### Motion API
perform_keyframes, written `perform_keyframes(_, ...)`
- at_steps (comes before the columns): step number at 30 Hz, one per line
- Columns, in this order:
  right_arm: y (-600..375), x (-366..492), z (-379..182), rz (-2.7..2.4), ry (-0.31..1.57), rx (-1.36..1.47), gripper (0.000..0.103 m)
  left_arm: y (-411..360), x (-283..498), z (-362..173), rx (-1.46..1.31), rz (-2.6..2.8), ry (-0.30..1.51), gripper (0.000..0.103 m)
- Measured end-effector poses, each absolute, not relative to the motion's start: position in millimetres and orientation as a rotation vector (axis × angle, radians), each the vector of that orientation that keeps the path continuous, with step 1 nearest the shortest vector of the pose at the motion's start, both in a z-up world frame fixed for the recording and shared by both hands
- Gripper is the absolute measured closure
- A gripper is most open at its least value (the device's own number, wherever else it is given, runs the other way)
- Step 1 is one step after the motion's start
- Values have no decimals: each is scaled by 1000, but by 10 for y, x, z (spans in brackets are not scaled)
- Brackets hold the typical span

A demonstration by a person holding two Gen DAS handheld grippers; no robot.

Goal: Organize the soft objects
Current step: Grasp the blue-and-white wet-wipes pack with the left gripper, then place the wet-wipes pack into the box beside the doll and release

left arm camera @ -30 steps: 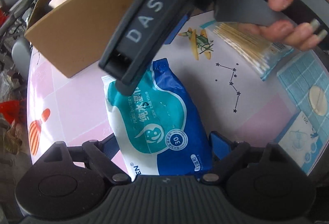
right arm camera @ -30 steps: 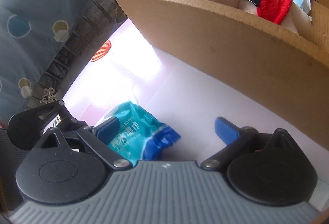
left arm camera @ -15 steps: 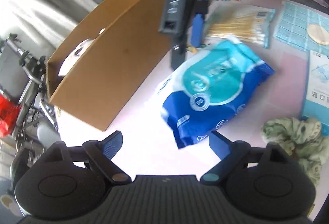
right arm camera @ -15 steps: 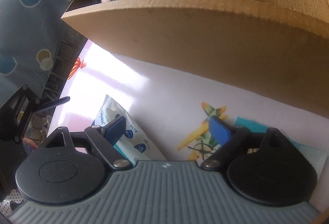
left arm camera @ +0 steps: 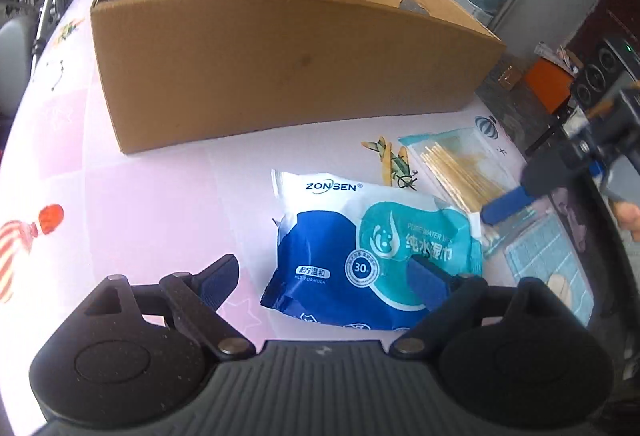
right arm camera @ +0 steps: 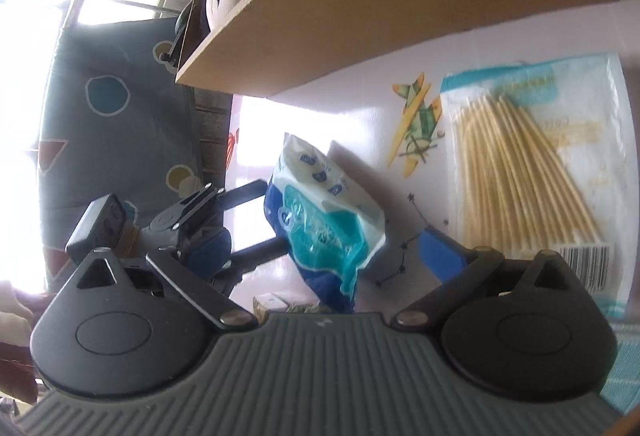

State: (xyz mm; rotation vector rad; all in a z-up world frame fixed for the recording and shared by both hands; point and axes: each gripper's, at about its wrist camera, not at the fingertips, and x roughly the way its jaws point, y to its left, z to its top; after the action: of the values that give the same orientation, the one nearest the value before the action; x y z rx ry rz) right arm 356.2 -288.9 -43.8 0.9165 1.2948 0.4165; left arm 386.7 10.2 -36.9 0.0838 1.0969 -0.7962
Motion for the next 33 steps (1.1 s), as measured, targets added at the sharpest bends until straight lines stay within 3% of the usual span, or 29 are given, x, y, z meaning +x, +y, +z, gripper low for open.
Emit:
perform_keyframes(2, -2814, 3508, -523, 452, 1316, 932, 2, 135, 3947, -464, -14, -796, 1133, 21)
perform_keyframes(3, -2725, 3505, -568, 460, 1312, 914, 3, 153, 3959, -475, -49, -801, 1137, 37)
perform_keyframes(5, -2568, 3534, -630, 435, 1286, 821, 18, 202, 3964, -507, -126, -813, 1170, 44)
perform_keyframes(7, -2492, 3600, -668, 421, 1265, 737, 73, 212, 3897, -517, -132, -821, 1169, 52)
perform_keyframes(15, -2253, 3529, -349, 460, 1197, 635, 76, 257, 3612, -141, -102, -785, 1095, 56)
perform_keyframes(19, -2323, 3562, 346, 482, 1054, 576, 76, 217, 3604, 453, -89, -804, 970, 61)
perform_keyframes(23, -2595, 4058, 1012, 458, 899, 511, 75, 2, 4134, 1053, -58, -741, 866, 61)
perform_keyframes(27, -2895, 4915, 1268, 392, 831, 532, 73, -259, 4998, 1270, -29, -659, 808, 61)
perform_keyframes(33, -3039, 6171, 848, 246, 820, 633, 73, -618, 6059, 905, 35, -499, 802, 68)
